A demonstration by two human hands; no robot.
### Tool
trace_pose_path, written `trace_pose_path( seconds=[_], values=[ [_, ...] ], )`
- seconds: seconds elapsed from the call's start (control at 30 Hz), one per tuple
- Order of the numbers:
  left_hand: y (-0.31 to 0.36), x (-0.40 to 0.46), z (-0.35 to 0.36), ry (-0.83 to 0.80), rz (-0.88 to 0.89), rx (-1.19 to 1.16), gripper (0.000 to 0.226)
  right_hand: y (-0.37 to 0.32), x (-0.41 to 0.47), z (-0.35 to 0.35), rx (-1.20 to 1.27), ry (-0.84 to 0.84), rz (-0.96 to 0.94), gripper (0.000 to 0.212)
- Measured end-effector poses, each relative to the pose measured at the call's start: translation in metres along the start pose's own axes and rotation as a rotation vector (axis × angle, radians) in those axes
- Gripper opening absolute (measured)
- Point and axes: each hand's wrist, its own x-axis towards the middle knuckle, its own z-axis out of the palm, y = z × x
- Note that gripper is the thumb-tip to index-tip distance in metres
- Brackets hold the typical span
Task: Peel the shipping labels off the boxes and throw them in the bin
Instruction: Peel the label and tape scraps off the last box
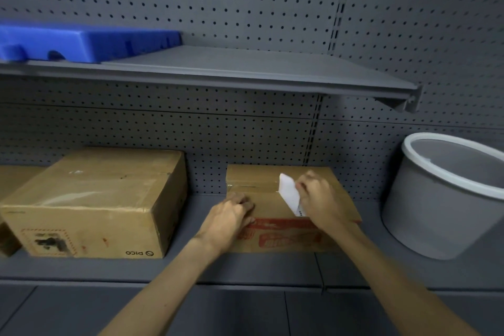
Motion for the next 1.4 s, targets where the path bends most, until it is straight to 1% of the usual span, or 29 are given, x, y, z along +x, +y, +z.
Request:
trace_pose_path(
  seconds=[0.1, 0.13, 0.23, 0.3, 0.37, 0.43, 0.5, 0.57, 0.6, 0.7, 0.73, 0.77, 0.87, 1.0, 1.1, 1.23, 1.33, 1.4],
  values=[
    [-0.001, 0.0, 0.0, 0.003, -0.001, -0.005, 0.039, 0.028, 0.007, -0.013, 0.063, 0.133, 0.105, 0.023],
    [-0.001, 0.0, -0.001, 0.004, 0.001, -0.007, 0.039, 0.027, 0.004, -0.012, 0.063, 0.136, 0.102, 0.024],
    [0.001, 0.0, -0.002, 0.004, 0.004, -0.015, 0.039, 0.014, -0.011, -0.003, 0.023, 0.049, 0.066, 0.028],
    [0.002, 0.0, -0.003, -0.005, 0.005, -0.014, 0.04, 0.022, -0.004, -0.007, 0.028, 0.083, 0.069, 0.025],
    [0.002, 0.0, -0.004, -0.01, 0.003, -0.007, 0.041, 0.037, 0.007, -0.018, 0.075, 0.148, 0.109, 0.022],
    [0.002, 0.0, -0.004, -0.019, -0.003, -0.006, 0.041, 0.042, 0.004, -0.019, 0.099, 0.174, 0.144, 0.022],
    [0.003, 0.0, -0.003, -0.017, -0.014, -0.001, 0.041, 0.032, -0.008, -0.007, 0.09, 0.14, 0.136, 0.024],
    [0.004, -0.001, -0.004, -0.02, -0.015, 0.001, 0.041, 0.028, -0.013, -0.003, 0.04, 0.098, 0.074, 0.025],
    [0.004, -0.001, -0.005, -0.023, -0.015, -0.002, 0.041, 0.031, -0.009, -0.007, 0.039, 0.122, 0.071, 0.023],
    [0.005, 0.0, -0.006, -0.038, -0.02, 0.003, 0.041, 0.044, 0.01, -0.041, 0.143, 0.325, 0.153, 0.018],
    [0.005, 0.0, -0.005, -0.039, -0.022, 0.001, 0.041, 0.046, 0.012, -0.05, 0.169, 0.369, 0.165, 0.018],
    [0.006, 0.0, -0.005, -0.039, -0.026, -0.002, 0.04, 0.044, 0.01, -0.054, 0.178, 0.371, 0.161, 0.019],
    [0.008, -0.002, -0.005, -0.033, -0.034, 0.002, 0.039, 0.033, -0.002, -0.039, 0.205, 0.264, 0.129, 0.018],
    [0.015, -0.002, -0.018, -0.041, -0.072, -0.009, 0.041, 0.023, -0.013, -0.029, 0.365, 0.214, 0.173, 0.015],
    [0.026, -0.004, -0.028, 0.028, -0.087, -0.07, 0.055, 0.008, -0.018, -0.032, 0.459, 0.159, 0.208, 0.016],
    [0.045, -0.007, -0.04, 0.14, -0.023, -0.089, 0.075, -0.012, -0.021, -0.035, 0.529, 0.084, 0.222, 0.017],
    [0.051, -0.006, -0.046, 0.172, 0.01, -0.079, 0.085, -0.024, -0.023, -0.034, 0.607, 0.057, 0.214, 0.012],
    [0.052, -0.005, -0.045, 0.164, 0.011, -0.08, 0.086, -0.03, -0.024, -0.031, 0.687, 0.018, 0.182, 0.011]
  ],
)
